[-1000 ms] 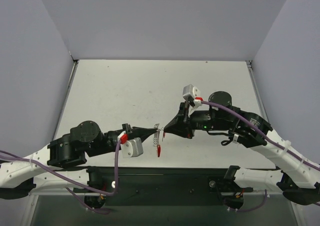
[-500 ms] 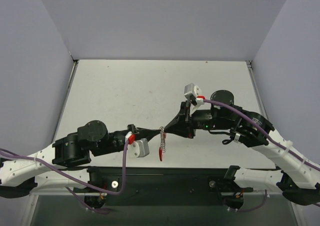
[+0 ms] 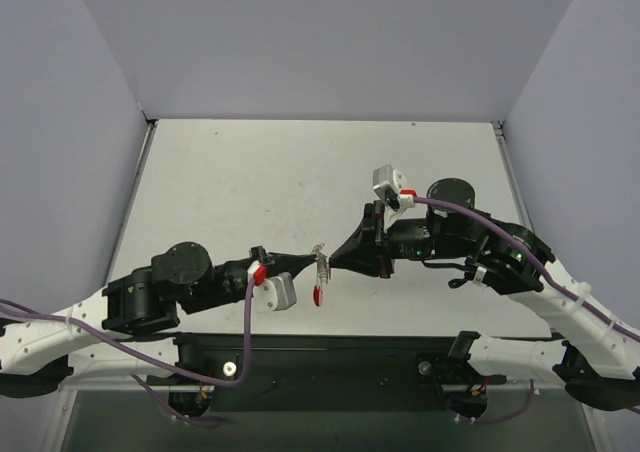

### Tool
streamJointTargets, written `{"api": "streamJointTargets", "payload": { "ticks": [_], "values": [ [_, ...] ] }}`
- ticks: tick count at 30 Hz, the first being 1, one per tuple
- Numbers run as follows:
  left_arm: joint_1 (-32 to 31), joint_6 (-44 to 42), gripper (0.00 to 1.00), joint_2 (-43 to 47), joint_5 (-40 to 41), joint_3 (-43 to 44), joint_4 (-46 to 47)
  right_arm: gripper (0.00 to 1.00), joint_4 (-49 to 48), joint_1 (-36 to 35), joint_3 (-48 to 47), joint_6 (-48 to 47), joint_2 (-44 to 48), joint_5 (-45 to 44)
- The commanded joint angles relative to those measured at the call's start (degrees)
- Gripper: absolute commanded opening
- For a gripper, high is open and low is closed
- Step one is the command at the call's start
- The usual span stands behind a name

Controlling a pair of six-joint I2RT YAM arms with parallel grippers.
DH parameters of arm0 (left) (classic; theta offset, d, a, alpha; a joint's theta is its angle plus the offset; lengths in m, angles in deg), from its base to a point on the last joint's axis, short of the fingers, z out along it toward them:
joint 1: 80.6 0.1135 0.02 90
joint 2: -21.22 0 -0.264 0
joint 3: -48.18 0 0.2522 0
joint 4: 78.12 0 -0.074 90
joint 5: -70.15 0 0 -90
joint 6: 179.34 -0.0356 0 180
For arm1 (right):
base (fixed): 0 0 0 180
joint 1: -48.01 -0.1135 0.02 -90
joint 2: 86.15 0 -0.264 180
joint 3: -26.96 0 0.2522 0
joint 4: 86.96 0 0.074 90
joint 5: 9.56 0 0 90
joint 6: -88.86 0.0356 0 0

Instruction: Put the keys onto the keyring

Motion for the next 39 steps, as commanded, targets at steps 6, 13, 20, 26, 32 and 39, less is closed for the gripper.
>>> {"api": "streamJointTargets", "payload": {
  "ticks": [6,13,20,26,32,39],
  "values": [
    [-0.09,0.27,0.0,0.78,0.59,0.06,4.91,0.0,-2.0,0.13,-2.04,0.92,-0.08,1.75],
    [-0.09,0.01,0.0,2.97,-2.13,-0.03,5.26,0.0,-1.91,0.05,-1.95,1.27,-0.52,0.34],
    [-0.17,0.19,0.0,2.8,-4.34,0.58,4.04,0.0,-2.0,0.04,-2.56,1.28,-1.49,0.16],
    [-0.26,0.19,0.0,0.61,-2.84,1.12,3.68,0.0,-1.91,0.05,-3.18,1.62,-1.66,0.87],
    [-0.53,0.1,0.0,0.43,0.06,0.94,3.85,0.0,-2.0,0.04,-3.53,2.06,-1.4,2.01],
    [-1.05,2.2,0.0,-0.01,5.67,1.29,4.64,0.0,-2.0,-0.04,-3.88,2.68,-1.84,2.45]
  ]
}}
